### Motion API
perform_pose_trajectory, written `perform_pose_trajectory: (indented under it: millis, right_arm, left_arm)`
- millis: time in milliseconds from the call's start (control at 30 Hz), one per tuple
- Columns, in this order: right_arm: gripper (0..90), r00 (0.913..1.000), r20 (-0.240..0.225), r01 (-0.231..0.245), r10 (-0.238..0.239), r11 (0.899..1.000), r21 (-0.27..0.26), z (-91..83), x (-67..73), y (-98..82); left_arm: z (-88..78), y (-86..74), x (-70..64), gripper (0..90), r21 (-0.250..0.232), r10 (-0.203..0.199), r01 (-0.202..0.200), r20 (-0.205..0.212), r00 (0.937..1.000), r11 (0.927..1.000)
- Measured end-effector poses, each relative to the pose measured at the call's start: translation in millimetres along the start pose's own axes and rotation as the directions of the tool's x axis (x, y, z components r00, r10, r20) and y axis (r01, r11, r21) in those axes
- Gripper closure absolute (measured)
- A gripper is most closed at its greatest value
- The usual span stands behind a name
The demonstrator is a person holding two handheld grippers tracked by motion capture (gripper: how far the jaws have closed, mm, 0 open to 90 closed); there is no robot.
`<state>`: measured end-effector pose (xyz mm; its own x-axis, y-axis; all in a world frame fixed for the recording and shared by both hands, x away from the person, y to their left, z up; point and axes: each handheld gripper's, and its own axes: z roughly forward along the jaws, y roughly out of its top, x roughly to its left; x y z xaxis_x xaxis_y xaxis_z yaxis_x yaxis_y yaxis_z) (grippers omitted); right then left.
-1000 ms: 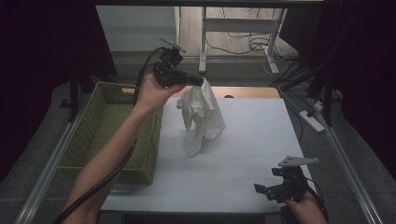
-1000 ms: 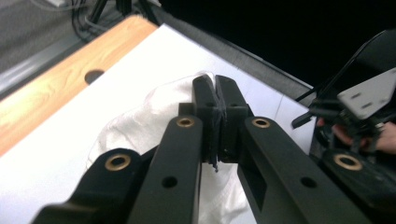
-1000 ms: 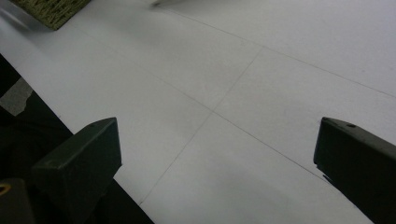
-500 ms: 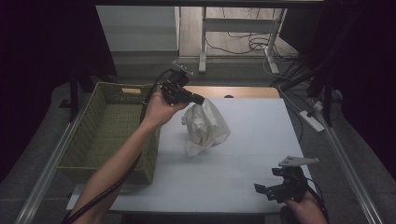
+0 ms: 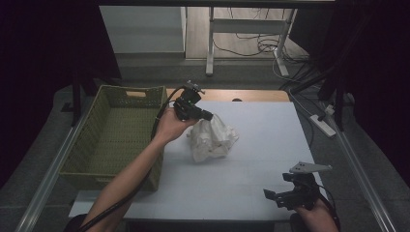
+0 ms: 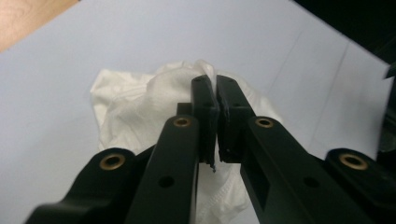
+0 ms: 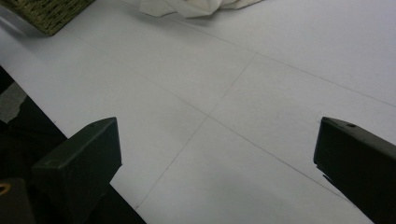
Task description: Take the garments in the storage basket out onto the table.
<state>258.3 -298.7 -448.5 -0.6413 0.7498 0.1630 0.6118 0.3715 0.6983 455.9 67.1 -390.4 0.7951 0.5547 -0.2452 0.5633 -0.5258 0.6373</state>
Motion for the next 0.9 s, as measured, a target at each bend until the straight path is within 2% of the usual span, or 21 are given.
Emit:
perform_pose_trajectory:
  millis: [167,400,567,667,800,900]
  right_arm:
    - [1.0,0.9988,0.02,0.046,-0.045,0.999,-0.004,-0.5,5.1,0.1]
    - [1.0,0.9961,0.019,0.086,-0.086,0.996,-0.01,-0.9,9.8,0.0]
    - [0.9,0.996,0.034,0.083,-0.083,0.996,-0.014,-1.6,10.1,-0.2]
    - [0.9,0.9969,0.033,0.072,-0.071,0.997,-0.015,-1.4,8.7,-0.2]
    - [0.9,0.9976,0.035,0.061,-0.061,0.998,-0.014,-1.1,7.9,-0.3]
    - [0.9,0.998,0.027,0.056,-0.056,0.998,-0.008,-0.7,6.9,-0.1]
  left_arm:
    - [18.7,-8.8,2.9,85.6,0.017,-0.015,0.015,0.003,0.9999,0.9998]
    - [36.0,-16.5,1.5,84.8,0.027,-0.002,0.002,-0.014,0.9999,0.9996]
    - [50.2,-23.4,2.4,83.4,0.039,-0.013,0.014,-0.025,0.9996,0.9991]
    - [59.0,-28.7,4.0,82.2,0.035,-0.028,0.029,-0.011,0.9995,0.999]
    - [71.1,-35.3,3.7,80.8,0.048,-0.025,0.026,-0.024,0.9994,0.9985]
    - [79.2,-39.9,4.3,79.3,0.061,-0.047,0.048,-0.02,0.9987,0.997]
